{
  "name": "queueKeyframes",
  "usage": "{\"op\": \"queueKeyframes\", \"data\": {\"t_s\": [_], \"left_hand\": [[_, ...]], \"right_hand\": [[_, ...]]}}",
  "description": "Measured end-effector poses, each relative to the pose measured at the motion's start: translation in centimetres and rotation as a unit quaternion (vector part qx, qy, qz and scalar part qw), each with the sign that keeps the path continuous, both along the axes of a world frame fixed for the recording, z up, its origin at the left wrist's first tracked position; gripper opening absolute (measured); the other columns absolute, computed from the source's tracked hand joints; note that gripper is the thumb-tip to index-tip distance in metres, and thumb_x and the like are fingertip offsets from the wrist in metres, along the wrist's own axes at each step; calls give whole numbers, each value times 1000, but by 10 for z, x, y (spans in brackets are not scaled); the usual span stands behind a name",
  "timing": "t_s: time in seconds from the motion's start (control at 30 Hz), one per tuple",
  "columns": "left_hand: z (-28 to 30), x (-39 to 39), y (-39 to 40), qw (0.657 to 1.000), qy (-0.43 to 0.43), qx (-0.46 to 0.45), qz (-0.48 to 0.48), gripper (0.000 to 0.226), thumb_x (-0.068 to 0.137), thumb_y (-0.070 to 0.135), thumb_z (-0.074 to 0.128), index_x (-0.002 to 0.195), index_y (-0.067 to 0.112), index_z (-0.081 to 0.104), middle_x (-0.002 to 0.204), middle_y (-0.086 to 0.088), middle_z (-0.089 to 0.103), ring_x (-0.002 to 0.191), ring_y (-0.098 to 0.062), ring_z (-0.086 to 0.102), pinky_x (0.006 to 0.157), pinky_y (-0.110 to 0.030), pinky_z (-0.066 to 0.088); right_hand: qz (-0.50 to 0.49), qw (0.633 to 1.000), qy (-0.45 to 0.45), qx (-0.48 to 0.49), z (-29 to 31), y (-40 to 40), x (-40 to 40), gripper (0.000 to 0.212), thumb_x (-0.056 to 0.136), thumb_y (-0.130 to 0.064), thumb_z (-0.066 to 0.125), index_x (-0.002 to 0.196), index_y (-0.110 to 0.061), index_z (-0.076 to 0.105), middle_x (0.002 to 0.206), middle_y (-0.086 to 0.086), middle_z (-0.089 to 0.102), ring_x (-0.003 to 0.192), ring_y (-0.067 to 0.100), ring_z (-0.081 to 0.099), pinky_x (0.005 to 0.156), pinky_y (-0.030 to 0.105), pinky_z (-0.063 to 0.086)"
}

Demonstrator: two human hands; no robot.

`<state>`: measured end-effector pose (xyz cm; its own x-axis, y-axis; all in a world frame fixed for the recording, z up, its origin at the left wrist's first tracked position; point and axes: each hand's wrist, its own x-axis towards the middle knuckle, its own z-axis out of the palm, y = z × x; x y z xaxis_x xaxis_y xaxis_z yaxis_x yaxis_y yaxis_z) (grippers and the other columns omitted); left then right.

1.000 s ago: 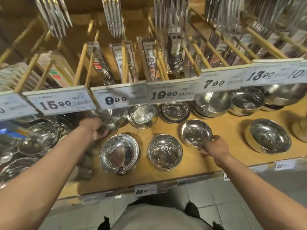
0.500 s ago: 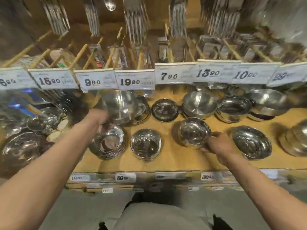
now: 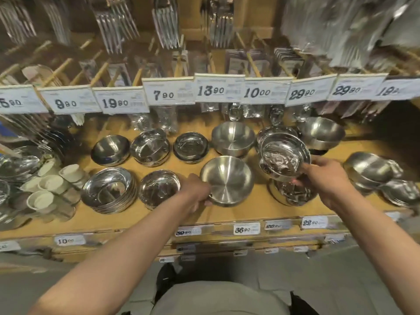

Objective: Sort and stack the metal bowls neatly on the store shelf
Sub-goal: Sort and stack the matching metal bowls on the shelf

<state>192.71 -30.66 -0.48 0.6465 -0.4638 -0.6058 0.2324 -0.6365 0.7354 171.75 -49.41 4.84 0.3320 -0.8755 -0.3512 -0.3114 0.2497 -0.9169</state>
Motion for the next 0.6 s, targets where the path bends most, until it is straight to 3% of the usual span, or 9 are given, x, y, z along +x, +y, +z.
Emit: {"op": "queueKeyframes", "data": {"t_s": [0.1, 0.27, 0.4, 0.5, 0.6], "left_hand": [[-19, -12, -9, 999, -21, 31, -9, 51, 90, 2, 65, 135, -4, 43, 112, -20, 61, 73, -29, 73, 58, -36, 63], [-32, -16, -10, 999, -8, 42, 15, 46, 91, -2, 63, 133, 1, 43, 110, -22, 61, 86, -39, 74, 75, -50, 64], [-37, -18, -11, 998, 7, 57, 11, 42, 94, 5, 65, 131, -2, 47, 103, -21, 66, 75, -31, 74, 70, -43, 64], [-44, -22, -9, 999, 23, 48, 1, 49, 92, 14, 73, 131, -3, 49, 105, -21, 70, 84, -34, 76, 77, -47, 64], [-44, -23, -6, 999, 37, 32, -12, 48, 93, 13, 72, 133, 0, 49, 113, -18, 69, 89, -29, 75, 77, -41, 65]], "right_hand": [[12, 1000, 18, 7, -7, -5, -11, 18, 88, 5, 64, 104, -2, 67, 91, 13, 75, 61, 20, 72, 55, 26, 61], [29, 998, 46, 13, -10, -6, -16, 14, 90, 4, 63, 92, -9, 69, 91, 14, 75, 62, 21, 73, 53, 25, 60], [55, 998, 36, 19, -11, -3, -9, 14, 90, 3, 65, 102, -4, 70, 92, 14, 76, 69, 22, 75, 57, 26, 62], [76, 996, 39, 21, -11, 0, 1, 18, 90, 2, 66, 106, -5, 70, 94, 13, 76, 71, 23, 76, 58, 26, 61], [105, 993, 39, 28, -10, 4, 16, 17, 90, 0, 67, 100, -13, 71, 91, 9, 78, 71, 19, 76, 55, 23, 59]]}}
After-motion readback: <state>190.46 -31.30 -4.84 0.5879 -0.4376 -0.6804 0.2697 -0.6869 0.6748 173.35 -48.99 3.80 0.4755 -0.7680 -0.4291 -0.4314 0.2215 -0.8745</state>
